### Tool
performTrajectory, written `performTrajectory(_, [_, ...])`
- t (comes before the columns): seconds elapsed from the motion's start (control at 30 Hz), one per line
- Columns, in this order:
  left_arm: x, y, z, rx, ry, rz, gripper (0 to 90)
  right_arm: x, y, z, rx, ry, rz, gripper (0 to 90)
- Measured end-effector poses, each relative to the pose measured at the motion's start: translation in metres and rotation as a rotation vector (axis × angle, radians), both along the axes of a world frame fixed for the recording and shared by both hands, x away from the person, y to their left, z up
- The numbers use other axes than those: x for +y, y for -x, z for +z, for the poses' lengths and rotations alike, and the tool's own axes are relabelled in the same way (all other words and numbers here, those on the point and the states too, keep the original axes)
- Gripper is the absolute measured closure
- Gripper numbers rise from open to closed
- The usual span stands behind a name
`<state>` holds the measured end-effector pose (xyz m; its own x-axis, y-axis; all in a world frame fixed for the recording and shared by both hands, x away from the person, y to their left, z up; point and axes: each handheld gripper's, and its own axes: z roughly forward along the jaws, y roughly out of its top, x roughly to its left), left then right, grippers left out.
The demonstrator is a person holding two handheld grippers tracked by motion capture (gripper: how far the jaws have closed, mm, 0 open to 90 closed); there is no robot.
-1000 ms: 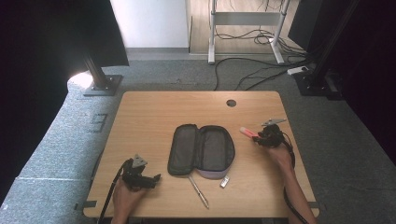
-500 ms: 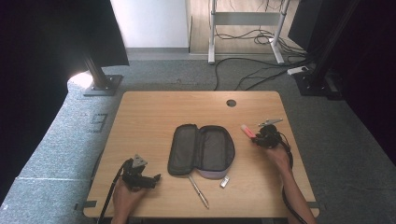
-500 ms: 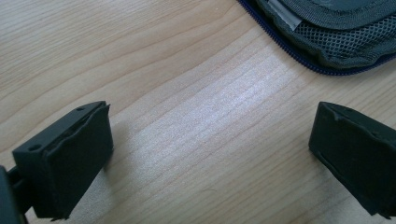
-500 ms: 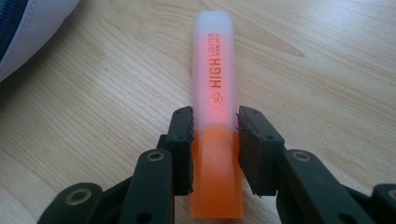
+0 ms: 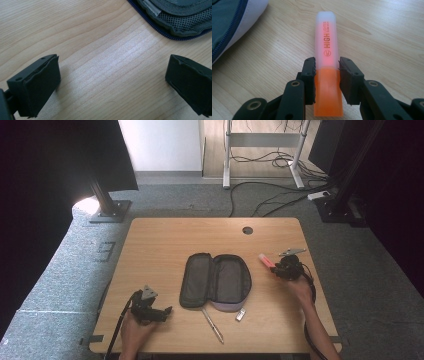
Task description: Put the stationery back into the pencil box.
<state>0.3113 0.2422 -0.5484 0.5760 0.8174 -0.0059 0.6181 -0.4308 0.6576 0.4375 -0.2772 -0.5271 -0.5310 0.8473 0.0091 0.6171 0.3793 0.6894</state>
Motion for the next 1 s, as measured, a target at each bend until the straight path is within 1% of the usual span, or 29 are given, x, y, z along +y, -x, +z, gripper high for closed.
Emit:
performTrajectory(0.2, [0.000,0.000,0.000,0.000,0.000,0.000,0.0,-0.001,0.004,0.007,-0.016,-0.011,-0.003,66.3])
performTrajectory(0.47, [0.000,0.000,0.000,0.000,0.000,0.000,0.0,0.000,0.010,0.016,-0.035,-0.022,0.006,66.3])
performTrajectory(0.6, [0.000,0.000,0.000,0.000,0.000,0.000,0.0,0.003,0.013,0.020,-0.041,-0.038,0.008,66.3])
performTrajectory(1.0, [0.000,0.000,0.000,0.000,0.000,0.000,0.0,0.016,0.019,0.030,-0.068,-0.054,0.038,66.3])
